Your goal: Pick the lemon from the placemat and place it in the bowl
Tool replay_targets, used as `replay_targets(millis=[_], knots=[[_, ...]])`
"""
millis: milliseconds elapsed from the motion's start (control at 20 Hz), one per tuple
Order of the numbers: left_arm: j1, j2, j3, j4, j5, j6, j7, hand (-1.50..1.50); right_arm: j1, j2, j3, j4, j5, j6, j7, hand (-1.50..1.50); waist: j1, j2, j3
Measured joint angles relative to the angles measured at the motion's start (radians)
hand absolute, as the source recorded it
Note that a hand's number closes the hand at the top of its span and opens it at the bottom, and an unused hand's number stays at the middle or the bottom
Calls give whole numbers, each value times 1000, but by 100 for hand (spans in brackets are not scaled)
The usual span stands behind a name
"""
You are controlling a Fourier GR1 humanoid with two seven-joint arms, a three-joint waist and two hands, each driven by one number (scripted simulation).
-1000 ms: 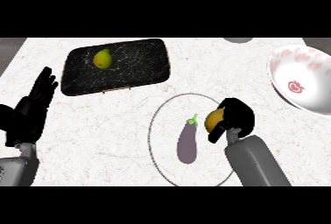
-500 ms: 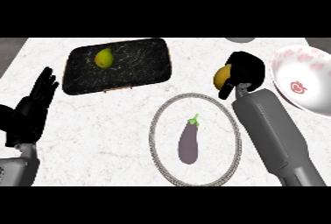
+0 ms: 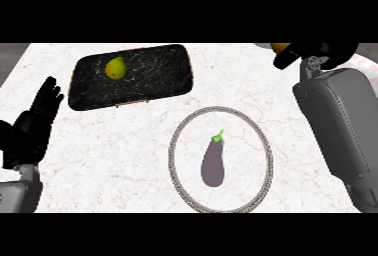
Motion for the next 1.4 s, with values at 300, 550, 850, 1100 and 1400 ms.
replay_targets(millis=[300, 550, 850, 1100, 1400], knots=[[12, -23, -2, -10, -23, 3, -10, 0, 12, -68, -99, -48, -20, 1, -22, 150, 0, 2, 0], [-2, -16, 15, -10, -25, -15, 2, 0, 70, -107, -187, -14, -79, -64, -123, 150, 2, 4, 0], [1, -38, 14, 22, -41, -20, -31, 0, 79, -183, -307, 169, -159, -171, -314, 150, 9, 8, 1], [-27, -41, 21, 30, -46, -24, -20, 0, 60, -228, -375, 392, -195, -287, -492, 150, 17, 11, 1], [-8, -52, 13, -10, -55, -27, -13, 0, 38, -294, -408, 633, -185, -318, -578, 150, 28, 15, 1]])
